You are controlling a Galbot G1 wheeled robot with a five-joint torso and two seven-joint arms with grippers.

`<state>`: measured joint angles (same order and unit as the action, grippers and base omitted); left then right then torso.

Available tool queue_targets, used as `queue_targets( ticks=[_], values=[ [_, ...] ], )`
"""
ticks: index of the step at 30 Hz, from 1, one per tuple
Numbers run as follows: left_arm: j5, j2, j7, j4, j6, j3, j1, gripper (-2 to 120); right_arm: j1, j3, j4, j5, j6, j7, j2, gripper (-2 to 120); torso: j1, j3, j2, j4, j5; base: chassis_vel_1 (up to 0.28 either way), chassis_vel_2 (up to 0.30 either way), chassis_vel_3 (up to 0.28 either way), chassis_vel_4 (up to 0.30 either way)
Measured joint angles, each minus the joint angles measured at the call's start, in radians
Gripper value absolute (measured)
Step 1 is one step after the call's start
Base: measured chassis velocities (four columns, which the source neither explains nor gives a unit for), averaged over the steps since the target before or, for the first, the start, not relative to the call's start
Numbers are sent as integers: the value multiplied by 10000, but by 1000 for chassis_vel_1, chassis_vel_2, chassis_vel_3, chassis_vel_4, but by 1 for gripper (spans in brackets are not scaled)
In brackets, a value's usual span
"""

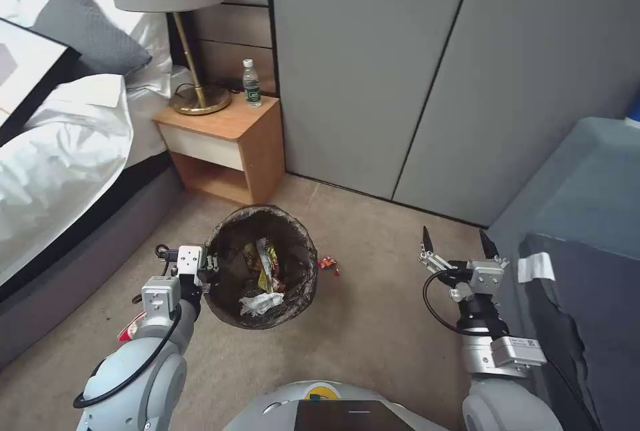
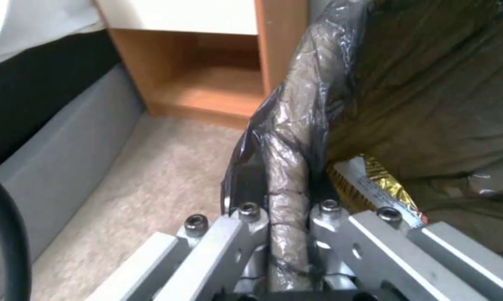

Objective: Pick up the trash bin, then pick up the garbage from the floor and place it into the trash bin.

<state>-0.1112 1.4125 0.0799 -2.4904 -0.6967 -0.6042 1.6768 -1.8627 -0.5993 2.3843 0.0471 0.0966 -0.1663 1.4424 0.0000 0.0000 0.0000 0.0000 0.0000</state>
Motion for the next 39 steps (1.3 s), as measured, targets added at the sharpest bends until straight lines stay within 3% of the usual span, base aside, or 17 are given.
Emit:
queue_targets(
  ticks=[39],
  values=[
    [23, 54, 19, -38, 60, -4, -2, 2, 62, 123, 15, 58, -121, -181, -89, 100, 0, 0, 0, 0, 0, 67, 64, 64, 69]
  ],
)
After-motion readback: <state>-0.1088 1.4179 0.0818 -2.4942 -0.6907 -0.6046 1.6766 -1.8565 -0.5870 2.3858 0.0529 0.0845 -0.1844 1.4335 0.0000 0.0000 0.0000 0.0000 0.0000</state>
